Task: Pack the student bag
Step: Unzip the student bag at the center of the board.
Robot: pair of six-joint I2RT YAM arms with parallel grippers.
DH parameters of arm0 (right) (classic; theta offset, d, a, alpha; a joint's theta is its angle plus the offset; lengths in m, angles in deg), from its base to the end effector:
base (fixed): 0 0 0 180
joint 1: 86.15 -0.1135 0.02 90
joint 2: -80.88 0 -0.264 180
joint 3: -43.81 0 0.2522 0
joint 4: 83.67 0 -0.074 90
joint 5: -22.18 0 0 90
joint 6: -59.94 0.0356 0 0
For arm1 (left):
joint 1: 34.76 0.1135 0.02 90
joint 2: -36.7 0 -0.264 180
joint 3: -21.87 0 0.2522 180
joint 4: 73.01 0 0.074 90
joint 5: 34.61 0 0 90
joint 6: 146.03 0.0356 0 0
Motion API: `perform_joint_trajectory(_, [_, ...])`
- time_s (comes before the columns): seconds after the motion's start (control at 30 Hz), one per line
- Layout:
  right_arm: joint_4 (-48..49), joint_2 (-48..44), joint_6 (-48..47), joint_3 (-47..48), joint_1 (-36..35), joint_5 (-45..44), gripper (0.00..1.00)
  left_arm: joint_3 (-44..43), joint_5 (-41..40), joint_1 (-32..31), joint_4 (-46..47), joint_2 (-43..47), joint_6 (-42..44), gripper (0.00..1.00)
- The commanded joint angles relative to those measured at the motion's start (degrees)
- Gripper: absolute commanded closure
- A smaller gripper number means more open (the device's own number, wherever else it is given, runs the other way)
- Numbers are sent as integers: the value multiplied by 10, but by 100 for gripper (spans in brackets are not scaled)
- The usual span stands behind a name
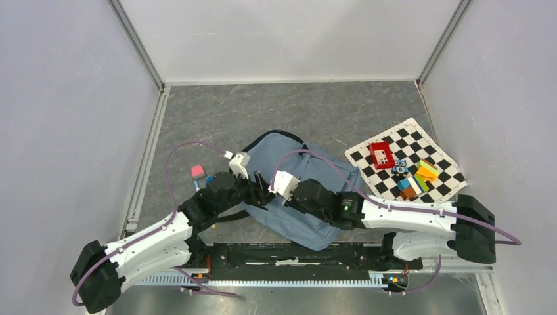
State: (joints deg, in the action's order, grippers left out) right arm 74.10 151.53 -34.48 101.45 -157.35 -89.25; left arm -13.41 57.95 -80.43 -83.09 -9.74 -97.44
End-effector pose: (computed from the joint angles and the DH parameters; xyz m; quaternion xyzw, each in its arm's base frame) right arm 0.0980 0.2474 0.2440 -0.4673 0.7417 0.1108 0.4681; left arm 0.1300 -0.1353 0.2163 0.0433 0.8241 -0.4023 0.3965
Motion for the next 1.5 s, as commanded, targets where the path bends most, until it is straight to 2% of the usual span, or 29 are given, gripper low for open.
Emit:
perform_joint_trajectory(0.0, [-2, -4, 14, 48, 1, -36, 100, 14, 31, -12, 57, 5, 52, 20])
perform_joint_trajectory(0.1, [-7, 8, 14, 56, 1, -26, 94, 25, 43, -14, 75, 6, 62, 20])
perform_joint_trajectory(0.23, [-8, 18, 15, 59, 1, -12, 89, 33, 48, -15, 89, -11, 58, 27])
perform_joint_trajectory(0.3, [-8, 24, 16, 62, 1, -6, 82, 38, 48, -16, 104, -22, 54, 36])
perform_joint_trajectory(0.4, [-8, 31, 16, 68, 1, 4, 78, 40, 49, -18, 121, -39, 53, 47])
perform_joint_trajectory(0.53, [-9, 43, 19, 74, 1, 13, 77, 40, 50, -24, 136, -49, 52, 63])
perform_joint_trajectory(0.57, [-11, 46, 20, 76, 1, 13, 77, 41, 48, -26, 138, -47, 52, 67])
perform_joint_trajectory(0.67, [-13, 54, 20, 77, 2, 17, 93, 46, 40, -33, 144, -39, 51, 73])
perform_joint_trajectory(0.77, [-20, 61, 24, 80, 2, 26, 93, 53, 32, -35, 147, -27, 48, 81])
perform_joint_trajectory(0.87, [-21, 63, 29, 78, 1, 21, 100, 59, 25, -36, 147, -13, 46, 89])
perform_joint_trajectory(1.17, [-50, 55, 27, 119, 7, -119, 100, 67, -38, -36, 75, 36, 33, 97])
perform_joint_trajectory(1.47, [-58, 85, 18, 126, 87, -128, 100, 54, -55, -36, 37, 27, 33, 98])
